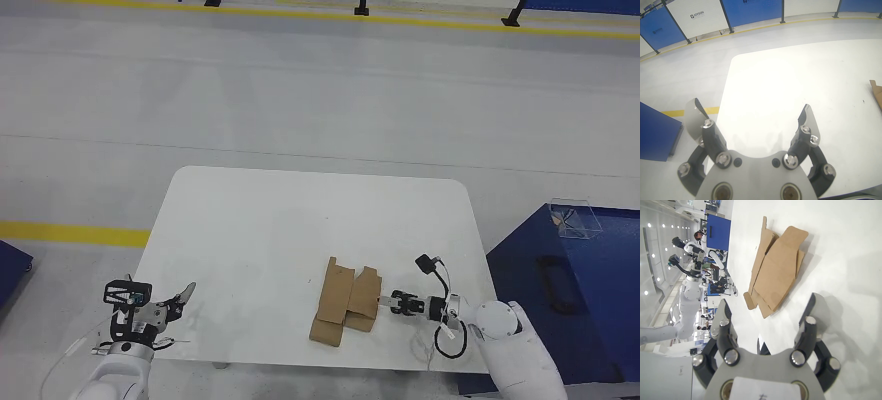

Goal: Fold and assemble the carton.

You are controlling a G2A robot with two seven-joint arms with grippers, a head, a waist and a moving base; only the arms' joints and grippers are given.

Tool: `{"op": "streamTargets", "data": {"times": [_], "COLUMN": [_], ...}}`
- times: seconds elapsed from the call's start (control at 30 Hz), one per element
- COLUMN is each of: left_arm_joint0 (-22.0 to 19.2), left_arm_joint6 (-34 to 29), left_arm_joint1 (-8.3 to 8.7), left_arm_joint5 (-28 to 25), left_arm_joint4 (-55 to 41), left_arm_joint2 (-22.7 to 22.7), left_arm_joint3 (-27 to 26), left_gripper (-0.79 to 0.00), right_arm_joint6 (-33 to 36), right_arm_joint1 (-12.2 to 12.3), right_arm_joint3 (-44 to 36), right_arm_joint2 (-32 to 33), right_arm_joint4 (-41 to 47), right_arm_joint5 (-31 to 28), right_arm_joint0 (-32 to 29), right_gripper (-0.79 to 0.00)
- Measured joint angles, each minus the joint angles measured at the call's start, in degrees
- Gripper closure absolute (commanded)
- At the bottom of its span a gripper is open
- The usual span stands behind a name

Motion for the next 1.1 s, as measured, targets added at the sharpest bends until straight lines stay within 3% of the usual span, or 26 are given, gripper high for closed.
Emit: {"op": "streamTargets", "data": {"times": [0.3, 0.33, 0.37, 0.43, 0.53, 0.57, 0.83, 0.97, 1.03, 1.07, 1.1], "left_arm_joint0": [0.0, 0.0, 0.0, 0.0, 0.0, 0.0, 0.0, 0.0, 0.0, 0.0, 0.0], "left_arm_joint6": [0.0, 0.0, 0.0, 0.0, 0.0, 0.0, 0.0, 0.0, 0.0, 0.0, 0.0], "left_arm_joint1": [0.0, 0.0, 0.0, 0.0, 0.0, 0.0, 0.0, 0.0, 0.0, 0.0, 0.0], "left_arm_joint5": [0.0, 0.0, 0.0, 0.0, 0.0, 0.0, 0.0, 0.0, 0.0, 0.0, 0.0], "left_arm_joint4": [0.0, 0.0, 0.0, 0.0, 0.0, 0.0, 0.0, 0.0, 0.0, 0.0, 0.0], "left_arm_joint2": [0.0, 0.0, 0.0, 0.0, 0.0, 0.0, 0.0, 0.0, 0.0, 0.0, 0.0], "left_arm_joint3": [0.0, 0.0, 0.0, 0.0, 0.0, 0.0, 0.0, 0.0, 0.0, 0.0, 0.0], "left_gripper": [-0.785, -0.785, -0.785, -0.785, -0.785, -0.785, -0.785, -0.785, -0.785, -0.785, -0.785], "right_arm_joint6": [2.0, 1.8, 1.5, 0.9, 0.3, 0.2, 0.7, 1.6, 1.8, 1.3, 0.3], "right_arm_joint1": [-0.7, -0.8, -0.9, -1.2, -1.5, -1.6, -2.8, -3.3, -3.5, -3.6, -3.8], "right_arm_joint3": [6.2, 6.8, 7.2, 7.9, 8.9, 9.3, 13.7, 15.4, 16.0, 16.3, 16.8], "right_arm_joint2": [-4.4, -5.1, -5.5, -6.6, -8.0, -8.4, -11.8, -12.5, -13.0, -13.2, -13.5], "right_arm_joint4": [4.0, 4.1, 4.1, 4.0, 4.6, 4.7, 8.4, 11.8, 12.9, 12.9, 12.8], "right_arm_joint5": [0.5, 0.3, 0.2, 0.1, 0.1, 0.3, 3.9, 2.8, 1.1, 0.0, -0.9], "right_arm_joint0": [4.0, 4.4, 4.8, 5.5, 6.5, 6.8, 10.2, 11.4, 12.1, 12.4, 12.6], "right_gripper": [-0.366, -0.526, -0.588, -0.496, -0.493, -0.391, -0.369, -0.372, -0.299, -0.215, 0.0]}}
